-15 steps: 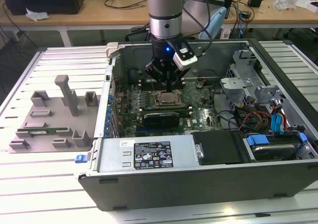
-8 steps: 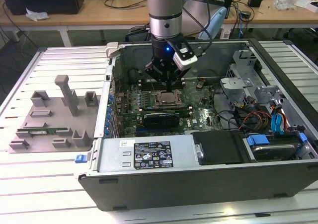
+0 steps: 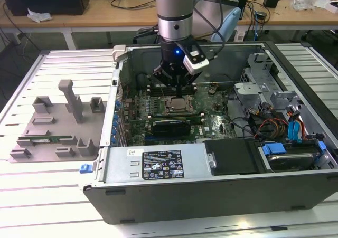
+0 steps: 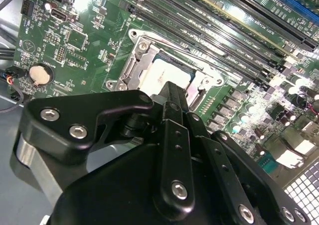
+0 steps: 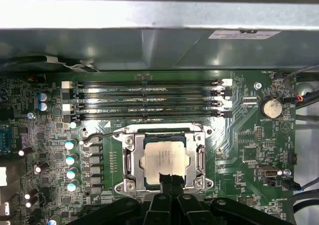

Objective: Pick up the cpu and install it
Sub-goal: 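Install the first cpu locking lever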

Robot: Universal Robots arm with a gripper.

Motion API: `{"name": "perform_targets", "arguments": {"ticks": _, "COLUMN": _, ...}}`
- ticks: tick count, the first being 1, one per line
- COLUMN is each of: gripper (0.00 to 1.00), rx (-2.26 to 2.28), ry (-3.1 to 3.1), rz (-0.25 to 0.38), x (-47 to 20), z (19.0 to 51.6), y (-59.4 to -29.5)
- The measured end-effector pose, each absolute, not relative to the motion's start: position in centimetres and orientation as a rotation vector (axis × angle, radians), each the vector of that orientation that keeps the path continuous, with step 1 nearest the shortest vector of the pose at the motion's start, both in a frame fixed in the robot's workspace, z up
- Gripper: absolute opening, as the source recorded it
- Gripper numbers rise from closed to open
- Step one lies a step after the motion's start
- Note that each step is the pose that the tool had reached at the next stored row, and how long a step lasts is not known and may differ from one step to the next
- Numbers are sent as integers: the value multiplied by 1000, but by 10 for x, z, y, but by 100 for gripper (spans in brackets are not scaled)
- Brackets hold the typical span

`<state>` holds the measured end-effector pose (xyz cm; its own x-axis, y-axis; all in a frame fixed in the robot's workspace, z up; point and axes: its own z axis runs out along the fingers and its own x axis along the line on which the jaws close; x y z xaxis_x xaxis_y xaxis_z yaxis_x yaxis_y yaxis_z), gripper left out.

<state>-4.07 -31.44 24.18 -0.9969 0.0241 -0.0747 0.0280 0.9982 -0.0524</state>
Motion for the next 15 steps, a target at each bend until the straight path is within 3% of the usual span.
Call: {"name": "perform_targets", "arguments": {"ticks": 15, "gripper": 11, "rx": 40, "ry": 3066, "rz": -81, "x": -79, "z": 242, "y": -314}}
